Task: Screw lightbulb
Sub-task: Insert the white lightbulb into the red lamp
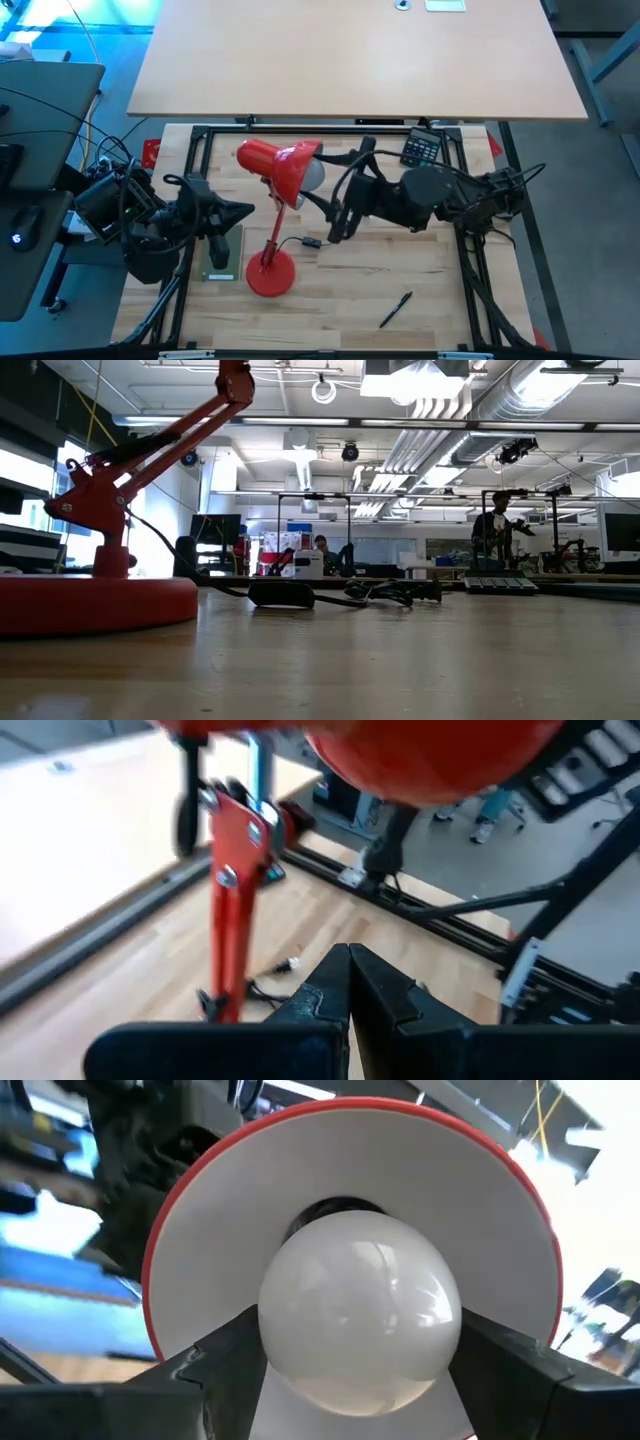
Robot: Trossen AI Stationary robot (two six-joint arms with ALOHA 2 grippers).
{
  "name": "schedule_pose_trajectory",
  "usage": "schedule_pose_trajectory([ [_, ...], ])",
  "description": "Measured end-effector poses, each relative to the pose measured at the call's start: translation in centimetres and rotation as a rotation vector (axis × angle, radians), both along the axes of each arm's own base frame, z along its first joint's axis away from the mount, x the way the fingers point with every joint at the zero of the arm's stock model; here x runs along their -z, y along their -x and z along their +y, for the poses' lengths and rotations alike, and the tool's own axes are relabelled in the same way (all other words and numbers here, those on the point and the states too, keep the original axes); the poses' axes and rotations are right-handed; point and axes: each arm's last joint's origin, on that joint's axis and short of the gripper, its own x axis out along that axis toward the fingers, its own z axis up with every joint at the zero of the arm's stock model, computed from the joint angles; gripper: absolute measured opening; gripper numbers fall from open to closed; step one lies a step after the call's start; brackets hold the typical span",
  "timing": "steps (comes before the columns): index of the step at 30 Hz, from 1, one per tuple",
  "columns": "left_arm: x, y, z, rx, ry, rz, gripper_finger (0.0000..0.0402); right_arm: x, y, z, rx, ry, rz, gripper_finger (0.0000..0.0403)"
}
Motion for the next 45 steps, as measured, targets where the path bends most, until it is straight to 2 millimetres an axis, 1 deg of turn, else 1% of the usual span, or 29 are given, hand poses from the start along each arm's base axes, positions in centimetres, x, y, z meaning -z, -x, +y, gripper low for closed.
schedule_pose_trajectory([
  [3,-0.08,0.01,0.1,-0.011,-0.069,-0.001,0.0,-0.01,0.07,0.19,-0.013,-0.114,-0.041,0.0266],
  [6,-0.16,0.03,0.18,-0.013,-0.153,0.011,0.0,-0.01,0.07,0.18,-0.023,-0.285,-0.101,0.0266],
  [16,-0.36,0.08,0.38,0.009,-0.454,0.104,0.0,-0.04,0.04,0.14,-0.099,-1.048,-0.358,0.0266],
  [22,-0.36,0.08,0.39,0.071,-0.625,0.2,0.0,-0.09,0.03,0.3,-0.181,-1.498,-0.46,0.0266],
  [26,-0.36,0.08,0.39,0.103,-0.707,0.248,0.0,-0.14,0.04,0.39,-0.227,-1.812,-0.513,0.0266],
  [33,-0.27,0.14,0.42,0.139,-0.789,0.302,0.0,-0.25,0.23,1.01,-0.269,-2.207,-0.572,0.0267],
  [35,-0.24,0.15,0.45,0.139,-0.792,0.306,0.0,-0.41,0.25,1.01,-0.287,-2.29,-0.596,0.0268],
  [37,-0.25,0.16,0.46,0.135,-0.794,0.305,0.0,-0.44,0.25,1.0,-0.288,-2.313,-0.605,0.0268],
  [41,-0.25,0.16,0.46,0.135,-0.794,0.305,0.0,-0.39,0.17,0.64,-0.26,-2.239,-0.636,0.0268],
  [45,-0.27,0.16,0.48,0.126,-0.792,0.3,0.0,-0.37,0.0,0.09,-0.245,-2.216,-0.659,0.0268],
])
